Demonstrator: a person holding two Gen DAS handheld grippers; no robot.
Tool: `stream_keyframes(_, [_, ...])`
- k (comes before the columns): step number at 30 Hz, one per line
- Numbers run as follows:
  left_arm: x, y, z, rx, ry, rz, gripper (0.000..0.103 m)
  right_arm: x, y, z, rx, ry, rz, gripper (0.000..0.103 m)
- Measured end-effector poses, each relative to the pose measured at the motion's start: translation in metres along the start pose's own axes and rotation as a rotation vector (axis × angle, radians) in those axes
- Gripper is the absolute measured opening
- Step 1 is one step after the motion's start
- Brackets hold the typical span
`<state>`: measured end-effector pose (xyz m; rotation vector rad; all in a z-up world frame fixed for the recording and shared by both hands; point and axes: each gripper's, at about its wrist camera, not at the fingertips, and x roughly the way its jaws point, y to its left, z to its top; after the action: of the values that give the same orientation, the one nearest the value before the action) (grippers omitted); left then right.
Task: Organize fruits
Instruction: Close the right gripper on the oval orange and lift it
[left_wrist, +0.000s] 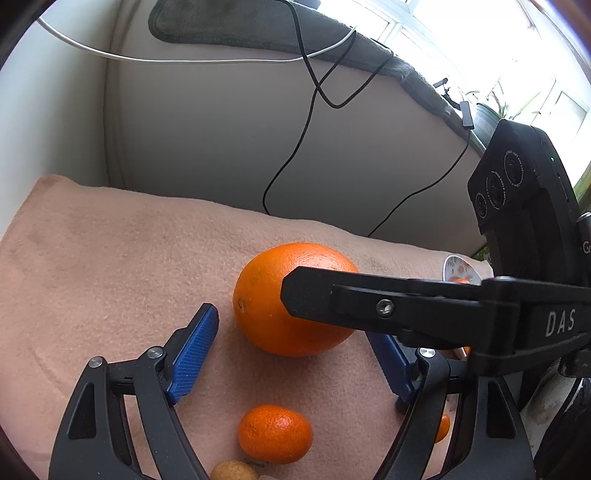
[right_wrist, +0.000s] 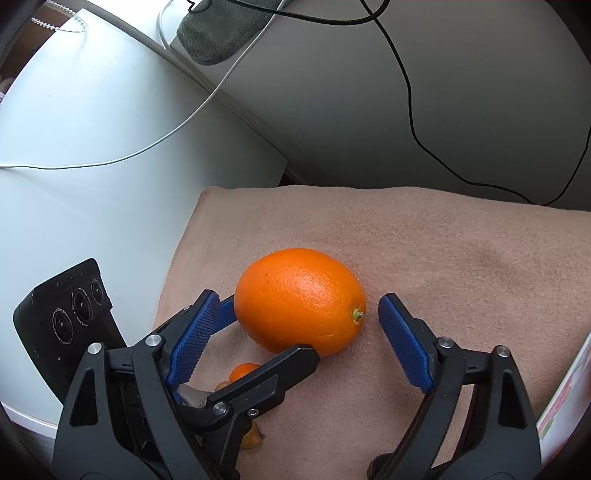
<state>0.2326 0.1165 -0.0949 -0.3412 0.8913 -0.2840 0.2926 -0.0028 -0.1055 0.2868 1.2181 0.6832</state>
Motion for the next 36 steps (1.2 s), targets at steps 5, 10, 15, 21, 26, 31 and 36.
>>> stream_keyframes(5, [0.003, -0.004, 0.003, 0.014, -0.001, 0.002, 0.079, 0.002, -0.004, -0.002, 0.005, 0.000, 0.018, 0.079])
stream_keyframes(10, [0.004, -0.014, 0.003, 0.036, -0.004, 0.014, 0.075, 0.000, -0.004, -0.005, -0.017, -0.011, 0.018, 0.078])
stream_keyframes(15, [0.005, -0.023, 0.002, 0.057, -0.011, 0.032, 0.075, -0.005, -0.001, -0.010, -0.044, -0.018, 0.008, 0.077])
stream_keyframes(21, [-0.003, -0.028, 0.002, 0.058, -0.030, 0.034, 0.075, -0.012, 0.003, -0.015, -0.049, -0.041, 0.005, 0.077])
stream_keyframes(26, [-0.019, -0.028, -0.002, 0.066, -0.055, 0.028, 0.075, -0.028, 0.009, -0.021, -0.067, -0.064, -0.002, 0.077])
stream_keyframes(31, [-0.029, -0.038, -0.006, 0.087, -0.077, 0.018, 0.075, -0.049, 0.013, -0.029, -0.092, -0.083, -0.012, 0.077])
stream_keyframes(36, [-0.034, -0.059, -0.013, 0.105, -0.089, -0.001, 0.075, -0.066, 0.012, -0.034, -0.101, -0.094, -0.026, 0.077])
